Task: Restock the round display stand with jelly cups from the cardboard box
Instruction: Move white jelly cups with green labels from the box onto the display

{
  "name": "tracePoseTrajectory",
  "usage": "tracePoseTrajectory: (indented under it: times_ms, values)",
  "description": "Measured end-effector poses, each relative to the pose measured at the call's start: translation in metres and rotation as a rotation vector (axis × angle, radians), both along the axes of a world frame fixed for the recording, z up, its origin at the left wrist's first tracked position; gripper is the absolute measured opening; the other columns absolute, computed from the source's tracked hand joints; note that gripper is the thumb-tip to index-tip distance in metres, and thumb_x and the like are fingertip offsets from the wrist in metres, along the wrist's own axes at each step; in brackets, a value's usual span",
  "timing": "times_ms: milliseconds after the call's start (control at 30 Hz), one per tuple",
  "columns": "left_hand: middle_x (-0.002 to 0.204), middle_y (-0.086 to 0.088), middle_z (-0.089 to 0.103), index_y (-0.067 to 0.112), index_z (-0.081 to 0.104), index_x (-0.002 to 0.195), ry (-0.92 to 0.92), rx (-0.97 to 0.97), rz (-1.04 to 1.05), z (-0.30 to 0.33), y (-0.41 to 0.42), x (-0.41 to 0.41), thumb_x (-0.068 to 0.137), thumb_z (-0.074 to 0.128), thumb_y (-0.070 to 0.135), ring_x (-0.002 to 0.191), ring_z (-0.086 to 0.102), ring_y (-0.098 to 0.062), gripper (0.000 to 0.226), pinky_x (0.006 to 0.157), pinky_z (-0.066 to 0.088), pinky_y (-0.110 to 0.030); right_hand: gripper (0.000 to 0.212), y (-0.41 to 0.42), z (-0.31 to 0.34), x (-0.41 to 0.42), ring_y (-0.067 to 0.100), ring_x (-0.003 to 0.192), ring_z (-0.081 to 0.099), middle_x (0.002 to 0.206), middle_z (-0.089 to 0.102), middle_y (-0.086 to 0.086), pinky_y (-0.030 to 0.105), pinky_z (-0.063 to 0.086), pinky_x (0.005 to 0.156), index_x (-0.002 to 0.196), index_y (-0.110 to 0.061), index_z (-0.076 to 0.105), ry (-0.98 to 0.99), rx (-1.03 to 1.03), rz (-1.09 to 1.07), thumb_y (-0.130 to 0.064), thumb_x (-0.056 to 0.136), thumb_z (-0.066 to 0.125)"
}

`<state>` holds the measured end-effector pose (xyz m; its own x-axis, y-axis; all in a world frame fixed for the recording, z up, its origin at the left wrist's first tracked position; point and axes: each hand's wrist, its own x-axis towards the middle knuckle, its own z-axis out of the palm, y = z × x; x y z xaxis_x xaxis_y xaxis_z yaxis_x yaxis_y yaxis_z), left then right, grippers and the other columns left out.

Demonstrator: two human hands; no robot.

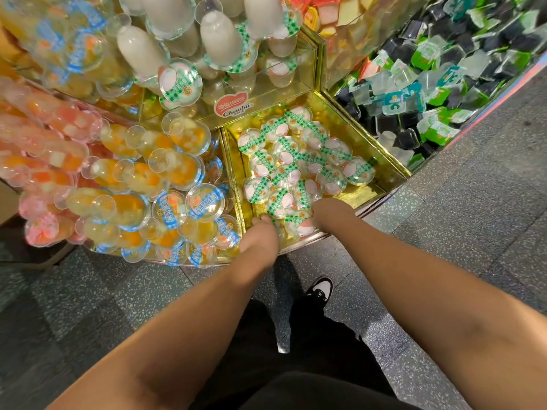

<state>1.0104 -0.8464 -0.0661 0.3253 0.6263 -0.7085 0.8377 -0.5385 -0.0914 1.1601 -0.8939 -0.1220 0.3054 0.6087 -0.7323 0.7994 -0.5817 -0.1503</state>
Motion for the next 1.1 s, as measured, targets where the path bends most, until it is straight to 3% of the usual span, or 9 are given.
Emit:
tracePoseTrajectory:
  times_ms: [133,267,400,567,667,800,867,967,1100]
  values:
    - [0.150,-0.021,0.030,-0.002,0.015,0.149,0.047,0.004,0.043,-0.004,0.001,-0.003,0.095,0.042,-0.005,0.126,0.053,-0.033,0.061,0.088,0.053,-0.041,0.025,-0.002,0.002,-0.004,0.027,0.101,0.063,0.104,0.065,0.006,0.035,0.045,0.073,0.110,-0.011,0.063,-0.031,-0.004,-0.019,-0.031,0.095,0.061]
    - [0.154,-0.019,0.023,-0.001,0.003,0.153,0.082,-0.013,-0.046,0.000,0.002,-0.001,0.096,0.045,-0.006,0.137,0.040,-0.030,0.071,0.097,0.050,-0.041,0.052,0.005,0.003,-0.003,0.027,0.100,0.058,0.106,0.062,0.008,0.038,0.049,0.085,0.116,-0.009,0.059,0.087,-0.110,-0.078,-0.053,0.089,0.063]
    - [0.154,-0.017,0.025,-0.001,0.002,0.153,0.123,0.005,-0.111,-0.001,0.002,0.001,0.095,0.048,-0.007,0.138,0.038,-0.029,0.075,0.098,0.051,-0.041,0.039,0.003,-0.001,-0.012,0.027,0.119,0.056,0.127,0.060,0.007,0.038,0.041,0.095,0.129,-0.011,0.055,-0.022,-0.100,-0.053,-0.029,0.095,0.058]
    - [0.151,-0.016,0.035,0.002,0.011,0.153,0.064,0.005,0.065,-0.014,0.003,-0.005,0.094,0.053,0.004,0.123,0.055,-0.030,0.073,0.079,0.053,-0.039,0.034,0.001,0.002,-0.019,0.024,0.114,0.058,0.119,0.064,0.003,0.037,0.035,0.088,0.121,-0.016,0.058,-0.100,-0.030,0.010,-0.035,0.093,0.063]
    - [0.153,-0.015,0.035,0.002,0.012,0.152,0.029,0.020,0.086,-0.016,0.001,-0.007,0.096,0.054,0.011,0.119,0.059,-0.031,0.071,0.069,0.049,-0.038,0.048,0.003,0.000,-0.015,0.027,0.111,0.059,0.115,0.063,0.006,0.037,0.044,0.086,0.122,-0.013,0.060,-0.005,-0.061,-0.010,-0.045,0.087,0.068]
    - [0.159,-0.015,0.022,0.001,0.006,0.153,0.004,0.031,0.098,-0.013,-0.004,-0.009,0.096,0.051,0.004,0.128,0.052,-0.028,0.073,0.075,0.051,-0.037,0.060,0.005,0.002,-0.012,0.029,0.109,0.059,0.102,0.058,0.007,0.040,0.049,0.093,0.119,-0.009,0.060,0.050,-0.098,-0.012,-0.057,0.083,0.067]
    - [0.154,-0.016,0.032,0.005,0.016,0.152,-0.002,0.008,0.059,-0.012,-0.003,-0.010,0.096,0.052,0.006,0.129,0.051,-0.028,0.067,0.085,0.052,-0.037,0.061,0.004,0.006,-0.013,0.029,0.116,0.056,0.112,0.060,0.007,0.042,0.041,0.101,0.122,-0.012,0.059,0.008,-0.093,-0.021,-0.060,0.085,0.063]
    - [0.136,-0.012,0.053,0.015,0.046,0.137,-0.210,-0.133,0.168,-0.001,0.002,-0.012,0.098,0.053,0.016,0.122,0.054,-0.028,0.040,0.088,0.050,-0.034,0.067,0.001,0.020,-0.017,0.028,0.124,0.052,0.126,0.060,0.005,0.044,0.031,0.107,0.127,-0.015,0.058,-0.065,-0.114,-0.018,-0.068,0.086,0.056]
    - [0.119,-0.012,0.064,0.004,0.062,0.119,-0.338,-0.207,0.149,0.020,0.006,-0.032,0.098,0.048,0.009,0.114,0.060,-0.031,0.026,0.087,0.053,-0.034,0.068,0.000,0.055,-0.019,0.028,0.112,0.058,0.112,0.062,0.007,0.035,0.042,0.084,0.118,-0.012,0.061,-0.060,-0.024,-0.079,-0.070,0.083,0.058]
